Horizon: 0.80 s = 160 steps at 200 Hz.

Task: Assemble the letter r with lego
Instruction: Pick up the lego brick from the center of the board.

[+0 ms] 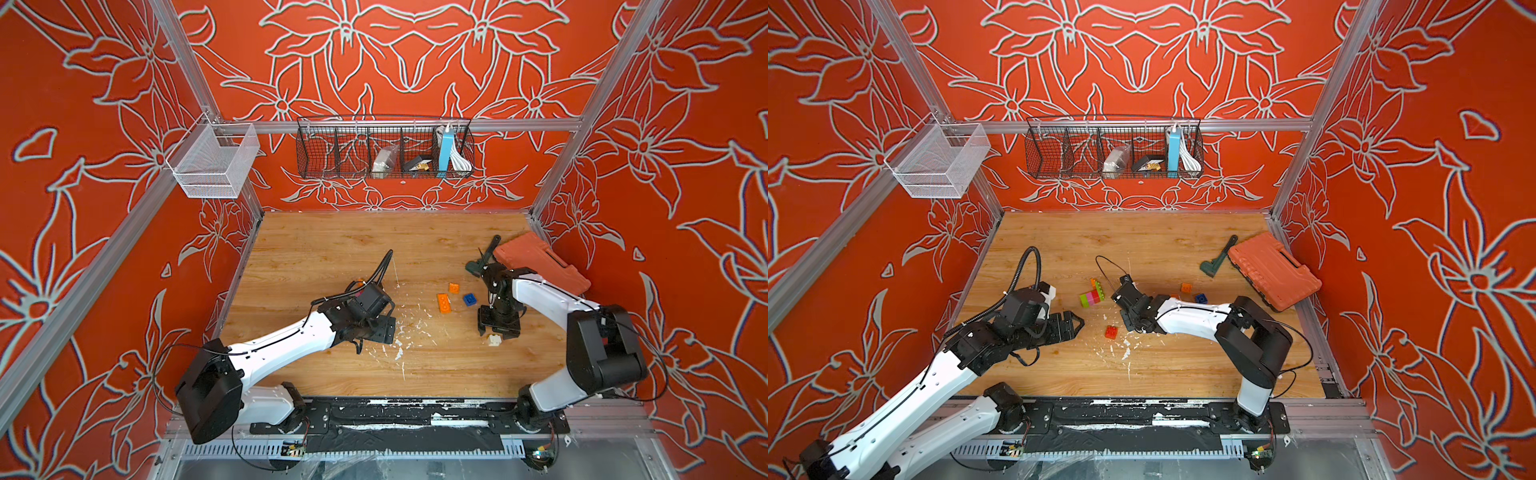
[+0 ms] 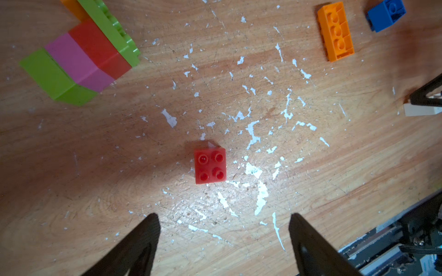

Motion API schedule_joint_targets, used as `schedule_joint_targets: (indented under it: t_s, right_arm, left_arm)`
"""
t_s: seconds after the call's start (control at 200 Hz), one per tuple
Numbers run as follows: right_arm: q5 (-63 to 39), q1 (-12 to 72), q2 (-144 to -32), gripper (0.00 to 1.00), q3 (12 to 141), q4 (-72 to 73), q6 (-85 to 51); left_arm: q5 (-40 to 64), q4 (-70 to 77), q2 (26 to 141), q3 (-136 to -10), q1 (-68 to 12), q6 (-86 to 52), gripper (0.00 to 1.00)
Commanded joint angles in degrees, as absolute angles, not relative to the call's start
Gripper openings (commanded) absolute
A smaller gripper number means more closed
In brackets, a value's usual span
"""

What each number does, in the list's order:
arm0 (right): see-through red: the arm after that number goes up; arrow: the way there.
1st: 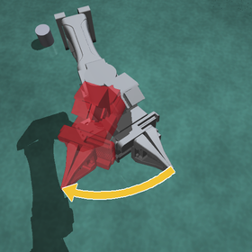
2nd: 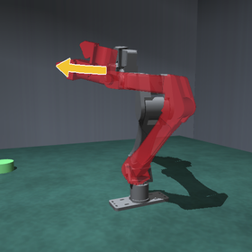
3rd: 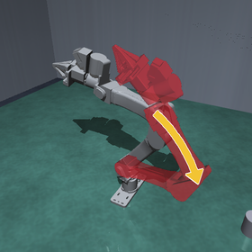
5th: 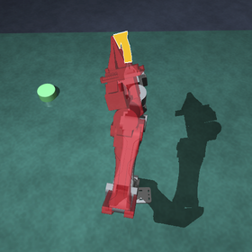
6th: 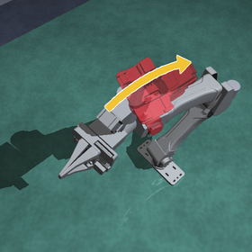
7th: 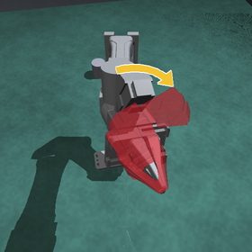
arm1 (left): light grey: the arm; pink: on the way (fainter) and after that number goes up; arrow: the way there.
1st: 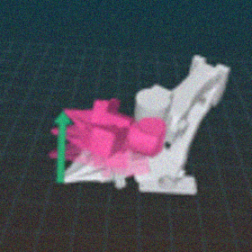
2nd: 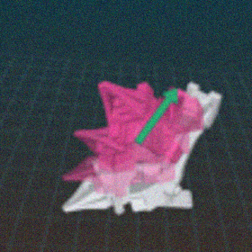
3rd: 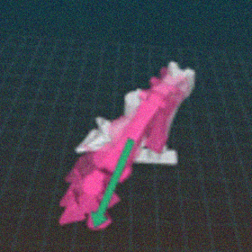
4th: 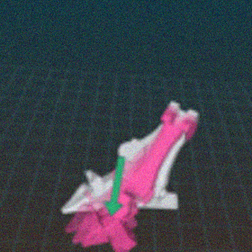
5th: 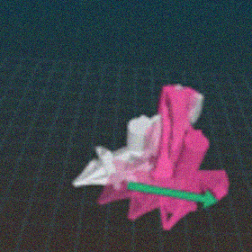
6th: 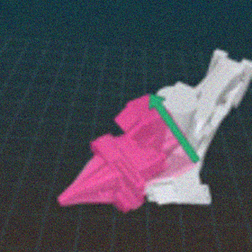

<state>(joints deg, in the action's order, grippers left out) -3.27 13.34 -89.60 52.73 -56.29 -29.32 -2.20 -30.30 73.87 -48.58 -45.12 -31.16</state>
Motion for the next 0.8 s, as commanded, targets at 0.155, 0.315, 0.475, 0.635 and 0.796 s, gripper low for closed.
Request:
schedule_joint_targets:
  t_s: [0.155, 0.315, 0.475, 0.635, 0.796]
  right_arm:
    - [-3.1, 12.9, -92.9, 0.56, 51.6, -55.6, -29.5]
    - [-3.1, 12.9, -93.3, 0.39, 51.0, -54.9, -29.5]
    - [-3.4, 13.0, -91.9, 0.27, 50.9, -54.9, -29.3]
    - [-3.2, 16.9, -86.9, 0.22, 51.6, -55.3, -29.2]
    - [0.0, 28.3, -84.5, 0.21, 55.0, -53.6, -31.5]
  left_arm:
    - [-1.9, -30.1, 72.7, -48.3, -45.4, -31.7, 0.85]
    - [-2.4, -30.5, 71.7, -48.0, -45.4, -31.7, 0.85]
    - [-2.7, -30.7, 70.9, -47.8, -45.4, -31.9, 0.84]
    - [-3.4, -31.1, 69.0, -47.7, -45.0, -32.6, 0.85]
    - [-2.8, -31.6, 65.9, -46.8, -42.6, -33.9, 0.85]
